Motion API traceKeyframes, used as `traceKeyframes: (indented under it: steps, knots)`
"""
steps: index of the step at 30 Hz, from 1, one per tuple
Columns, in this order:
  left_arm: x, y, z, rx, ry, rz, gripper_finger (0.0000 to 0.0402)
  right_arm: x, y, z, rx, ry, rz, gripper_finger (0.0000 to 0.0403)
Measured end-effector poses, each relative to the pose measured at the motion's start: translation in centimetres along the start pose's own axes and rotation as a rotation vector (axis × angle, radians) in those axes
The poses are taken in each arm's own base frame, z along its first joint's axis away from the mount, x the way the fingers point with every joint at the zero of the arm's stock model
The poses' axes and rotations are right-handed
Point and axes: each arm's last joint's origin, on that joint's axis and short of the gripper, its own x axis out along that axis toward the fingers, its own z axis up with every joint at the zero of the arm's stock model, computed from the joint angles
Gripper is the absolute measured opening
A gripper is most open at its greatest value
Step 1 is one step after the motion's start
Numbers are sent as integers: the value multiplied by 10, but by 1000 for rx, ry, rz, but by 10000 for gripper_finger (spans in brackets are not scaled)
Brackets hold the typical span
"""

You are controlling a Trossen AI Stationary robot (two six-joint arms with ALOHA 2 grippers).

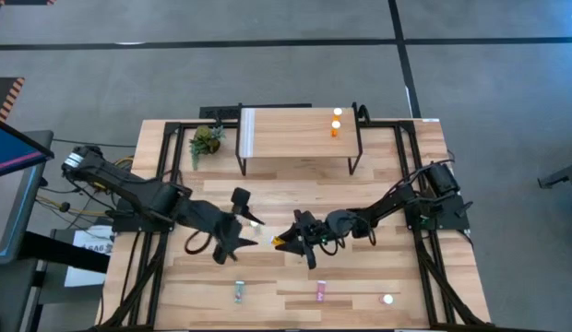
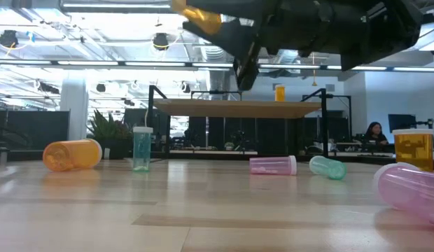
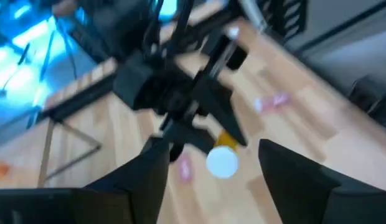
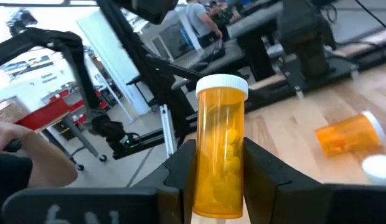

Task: Pick and place medicine bottles onto shelf by color
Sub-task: Put the small orange pill bottle on the shelf aligned with the other small orange pill bottles

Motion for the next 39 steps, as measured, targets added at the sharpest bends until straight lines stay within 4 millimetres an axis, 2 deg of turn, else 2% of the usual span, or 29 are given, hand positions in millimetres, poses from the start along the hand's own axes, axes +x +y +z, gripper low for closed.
traceKeyframes:
  steps: [3,6,13,17,23,28,39]
  knots:
    - [-7,-6,3,15,-119,-36,248,-1,7,3,-59,-52,41,121]
    - [-12,-11,-4,37,-268,-31,245,-1,15,5,-121,-98,76,122]
    - [-14,-8,-47,-78,-605,33,238,-4,24,13,-242,-204,121,122]
    - [-13,-4,-69,-169,-738,97,238,-5,18,23,-324,-279,106,122]
    - [-9,4,-85,-275,-737,126,238,-7,1,40,-378,-376,58,122]
    - [-3,6,-88,-307,-710,131,239,-7,-10,46,-384,-386,24,122]
    - [30,12,-93,-375,-606,146,239,2,-3,53,-389,-398,34,122]
